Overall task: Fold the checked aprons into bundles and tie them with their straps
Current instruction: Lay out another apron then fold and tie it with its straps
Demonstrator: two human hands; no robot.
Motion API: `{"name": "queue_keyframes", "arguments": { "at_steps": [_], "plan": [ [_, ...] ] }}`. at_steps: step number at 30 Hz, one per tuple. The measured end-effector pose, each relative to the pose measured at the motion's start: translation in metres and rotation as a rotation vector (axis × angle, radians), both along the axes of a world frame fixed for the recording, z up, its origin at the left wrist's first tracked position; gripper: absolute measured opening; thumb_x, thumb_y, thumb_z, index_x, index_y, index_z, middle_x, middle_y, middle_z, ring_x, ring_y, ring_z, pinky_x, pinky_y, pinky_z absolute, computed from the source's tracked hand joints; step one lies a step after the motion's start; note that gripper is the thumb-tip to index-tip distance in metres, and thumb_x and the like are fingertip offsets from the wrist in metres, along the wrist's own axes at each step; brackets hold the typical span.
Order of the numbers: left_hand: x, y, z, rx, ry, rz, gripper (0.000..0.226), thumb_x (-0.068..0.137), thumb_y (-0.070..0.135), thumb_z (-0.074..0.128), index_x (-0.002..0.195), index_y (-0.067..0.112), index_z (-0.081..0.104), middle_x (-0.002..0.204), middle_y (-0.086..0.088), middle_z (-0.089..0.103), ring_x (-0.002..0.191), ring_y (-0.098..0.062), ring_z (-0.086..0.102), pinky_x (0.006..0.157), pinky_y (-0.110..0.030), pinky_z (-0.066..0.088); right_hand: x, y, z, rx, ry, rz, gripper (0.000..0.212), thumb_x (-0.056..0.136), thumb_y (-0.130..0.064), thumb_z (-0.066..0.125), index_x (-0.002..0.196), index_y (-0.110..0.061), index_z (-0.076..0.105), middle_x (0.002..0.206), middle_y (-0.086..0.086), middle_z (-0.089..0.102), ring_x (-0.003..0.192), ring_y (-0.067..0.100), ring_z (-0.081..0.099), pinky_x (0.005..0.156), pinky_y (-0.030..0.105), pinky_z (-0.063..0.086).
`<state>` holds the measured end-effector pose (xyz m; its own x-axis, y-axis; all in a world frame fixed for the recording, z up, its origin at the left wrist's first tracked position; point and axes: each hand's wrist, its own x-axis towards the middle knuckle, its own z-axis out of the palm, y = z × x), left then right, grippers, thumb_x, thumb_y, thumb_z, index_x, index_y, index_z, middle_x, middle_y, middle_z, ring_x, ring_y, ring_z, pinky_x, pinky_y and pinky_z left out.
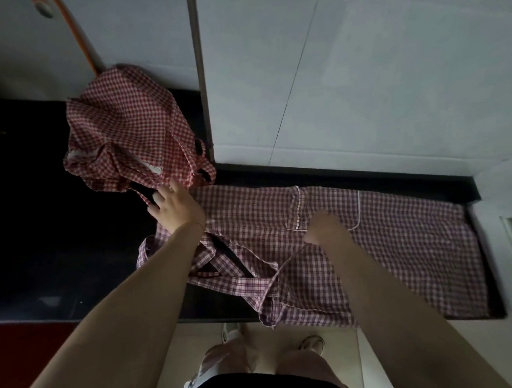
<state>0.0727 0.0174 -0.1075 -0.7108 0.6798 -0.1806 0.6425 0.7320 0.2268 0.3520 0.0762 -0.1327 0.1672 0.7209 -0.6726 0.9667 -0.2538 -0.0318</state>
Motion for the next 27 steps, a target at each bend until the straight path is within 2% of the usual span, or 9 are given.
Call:
{"name": "queue_keyframes", "arguments": {
  "at_steps": [3, 6, 9, 12, 16, 19, 22, 24, 27],
  "plan": [
    [0.015, 0.005, 0.007, 0.188, 0.048, -0.109, 0.06, 0.073, 0.001, 0.059, 0.13, 0.015, 0.047, 0.132, -0.014, 0.047, 0.123, -0.033, 0.042, 0.102, -0.05, 0.035, 0.012, -0.018, -0.007, 0.026, -0.087, -0.08, 0.1, 0.082, -0.037, 0.074, 0.155, -0.015, 0.009, 0.149, 0.022, 0.03, 0.13, 0.041, 0.045, 0.103, 0.053, 0.047],
    [0.059, 0.003, 0.008, 0.212, -0.072, -0.473, 0.036, 0.084, 0.012, 0.055, 0.119, 0.017, 0.06, 0.117, -0.007, 0.055, 0.111, -0.028, 0.052, 0.095, -0.044, 0.045, 0.008, -0.029, -0.008, 0.102, -0.039, -0.06, 0.093, 0.087, -0.052, 0.065, 0.155, -0.02, 0.009, 0.153, 0.023, 0.023, 0.136, 0.045, 0.035, 0.105, 0.055, 0.043],
    [0.122, -0.018, -0.002, -0.06, -0.207, -0.841, 0.039, 0.095, 0.032, 0.048, 0.133, 0.024, 0.051, 0.131, -0.006, 0.049, 0.122, -0.028, 0.046, 0.103, -0.044, 0.04, 0.022, -0.044, -0.005, 0.164, 0.1, -0.089, 0.085, 0.091, -0.053, 0.057, 0.156, -0.021, 0.011, 0.158, 0.015, 0.021, 0.142, 0.04, 0.028, 0.11, 0.054, 0.037],
    [0.164, -0.047, -0.022, -0.35, -0.126, -0.976, 0.059, 0.1, 0.054, 0.035, 0.151, 0.027, 0.026, 0.158, -0.014, 0.019, 0.143, -0.036, 0.021, 0.114, -0.051, 0.026, 0.052, -0.059, -0.004, 0.28, 0.221, -0.088, 0.08, 0.089, -0.043, 0.062, 0.151, -0.011, 0.022, 0.151, 0.013, 0.034, 0.136, 0.032, 0.039, 0.108, 0.046, 0.039],
    [0.186, -0.045, -0.032, -0.487, -0.032, -0.937, 0.087, 0.092, 0.074, 0.025, 0.157, 0.026, -0.008, 0.163, -0.015, -0.015, 0.151, -0.037, -0.008, 0.12, -0.054, 0.007, 0.1, -0.065, -0.006, 0.289, 0.346, -0.144, 0.055, 0.09, -0.034, 0.057, 0.139, -0.014, 0.041, 0.136, 0.005, 0.049, 0.121, 0.025, 0.053, 0.098, 0.042, 0.048],
    [0.189, -0.023, -0.028, -0.578, 0.08, -0.884, 0.094, 0.09, 0.077, 0.031, 0.156, 0.026, -0.013, 0.163, -0.015, -0.015, 0.151, -0.037, -0.01, 0.119, -0.057, 0.003, 0.141, -0.072, -0.007, 0.331, 0.313, -0.113, 0.021, 0.095, -0.023, 0.054, 0.112, -0.011, 0.058, 0.117, 0.002, 0.053, 0.102, 0.02, 0.057, 0.079, 0.03, 0.047],
    [0.206, -0.02, -0.021, -0.476, 0.083, -0.671, 0.08, 0.094, 0.05, 0.051, 0.157, 0.025, 0.009, 0.162, -0.015, 0.012, 0.15, -0.037, 0.005, 0.118, -0.056, 0.017, 0.186, -0.09, -0.008, 0.436, 0.164, -0.083, 0.013, 0.094, -0.021, 0.058, 0.102, -0.011, 0.059, 0.114, 0.002, 0.053, 0.104, 0.02, 0.053, 0.081, 0.029, 0.044],
    [0.234, -0.033, -0.019, -0.28, 0.05, -0.566, 0.062, 0.088, 0.024, 0.058, 0.145, 0.02, 0.033, 0.147, -0.013, 0.034, 0.139, -0.034, 0.027, 0.11, -0.051, 0.032, 0.216, -0.105, -0.01, 0.432, 0.077, -0.112, 0.019, 0.092, -0.023, 0.059, 0.108, -0.013, 0.059, 0.121, 0.005, 0.053, 0.109, 0.022, 0.052, 0.089, 0.036, 0.049],
    [0.273, -0.072, -0.025, -0.159, 0.015, -0.606, 0.047, 0.085, 0.012, 0.054, 0.131, 0.017, 0.047, 0.134, -0.01, 0.044, 0.129, -0.031, 0.039, 0.103, -0.046, 0.038, 0.25, -0.122, -0.017, 0.43, 0.041, -0.085, 0.034, 0.09, -0.023, 0.061, 0.123, -0.016, 0.054, 0.128, 0.008, 0.049, 0.118, 0.025, 0.047, 0.096, 0.04, 0.046]
  ]
}}
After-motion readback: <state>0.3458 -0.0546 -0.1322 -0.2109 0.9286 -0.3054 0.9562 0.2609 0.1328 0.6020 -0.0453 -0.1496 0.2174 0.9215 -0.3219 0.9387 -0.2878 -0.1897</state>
